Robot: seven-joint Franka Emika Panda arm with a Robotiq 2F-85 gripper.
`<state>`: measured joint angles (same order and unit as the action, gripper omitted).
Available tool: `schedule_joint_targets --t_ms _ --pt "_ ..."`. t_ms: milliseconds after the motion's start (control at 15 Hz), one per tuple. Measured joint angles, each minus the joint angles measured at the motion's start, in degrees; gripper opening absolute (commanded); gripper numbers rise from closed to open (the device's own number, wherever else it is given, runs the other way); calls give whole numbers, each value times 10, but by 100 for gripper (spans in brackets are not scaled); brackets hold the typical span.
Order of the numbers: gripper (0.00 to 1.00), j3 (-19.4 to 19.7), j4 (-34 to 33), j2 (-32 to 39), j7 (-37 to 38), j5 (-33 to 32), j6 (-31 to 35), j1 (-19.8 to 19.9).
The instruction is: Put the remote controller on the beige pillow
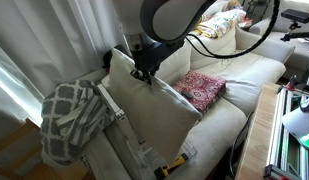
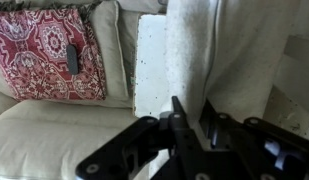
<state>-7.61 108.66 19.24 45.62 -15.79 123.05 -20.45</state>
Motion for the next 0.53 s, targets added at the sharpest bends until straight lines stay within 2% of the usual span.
schedule_joint_targets --t_ms 400,467,533 --pt "96 0 12 -1 0 -21 0 -4" --pt "100 0 17 -1 0 -23 0 -4" --pt "100 0 23 -1 0 -24 1 -4"
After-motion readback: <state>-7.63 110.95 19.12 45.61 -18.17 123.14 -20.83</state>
